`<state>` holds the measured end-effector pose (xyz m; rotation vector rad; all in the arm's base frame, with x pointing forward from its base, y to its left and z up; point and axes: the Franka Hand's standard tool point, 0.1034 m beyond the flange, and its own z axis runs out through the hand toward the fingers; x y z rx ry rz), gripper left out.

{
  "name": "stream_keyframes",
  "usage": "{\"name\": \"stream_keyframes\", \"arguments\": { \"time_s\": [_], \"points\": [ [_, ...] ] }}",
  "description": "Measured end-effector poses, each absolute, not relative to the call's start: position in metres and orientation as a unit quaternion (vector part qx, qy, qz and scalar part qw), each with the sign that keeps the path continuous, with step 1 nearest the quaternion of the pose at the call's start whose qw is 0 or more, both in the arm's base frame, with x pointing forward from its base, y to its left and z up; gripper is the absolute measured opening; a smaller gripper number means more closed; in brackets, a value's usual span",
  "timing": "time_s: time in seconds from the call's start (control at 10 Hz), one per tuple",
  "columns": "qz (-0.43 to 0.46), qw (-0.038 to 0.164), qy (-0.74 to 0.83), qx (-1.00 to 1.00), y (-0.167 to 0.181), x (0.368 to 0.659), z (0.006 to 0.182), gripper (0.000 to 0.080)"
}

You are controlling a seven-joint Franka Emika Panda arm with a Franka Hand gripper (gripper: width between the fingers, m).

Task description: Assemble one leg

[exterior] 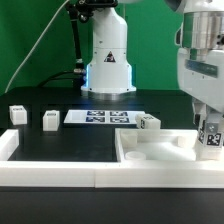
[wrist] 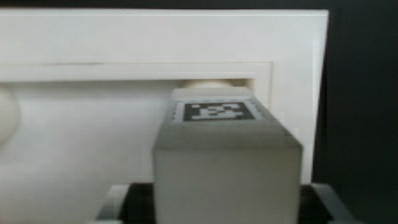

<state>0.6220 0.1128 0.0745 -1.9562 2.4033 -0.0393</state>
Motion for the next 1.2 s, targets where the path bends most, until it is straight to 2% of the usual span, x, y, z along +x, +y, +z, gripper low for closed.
{"name": "stream_keyframes", "arguments": {
  "time_s": [0.4,0.5,0.6,0.7,1.2],
  "points": [
    [-0.006,0.025,0.791,-0.611,0.112,0.622,0.074,0.0291],
    [-0.007,0.026,0.780,-0.626,0.113,0.622,0.074,0.0449],
    [-0.006,0.026,0.768,-0.640,0.114,0.622,0.074,0.0574],
    [-0.005,0.021,0.731,-0.682,0.114,0.621,0.074,0.0634],
    [-0.009,0.019,0.548,-0.836,0.123,0.619,0.073,0.0649]
  ]
}}
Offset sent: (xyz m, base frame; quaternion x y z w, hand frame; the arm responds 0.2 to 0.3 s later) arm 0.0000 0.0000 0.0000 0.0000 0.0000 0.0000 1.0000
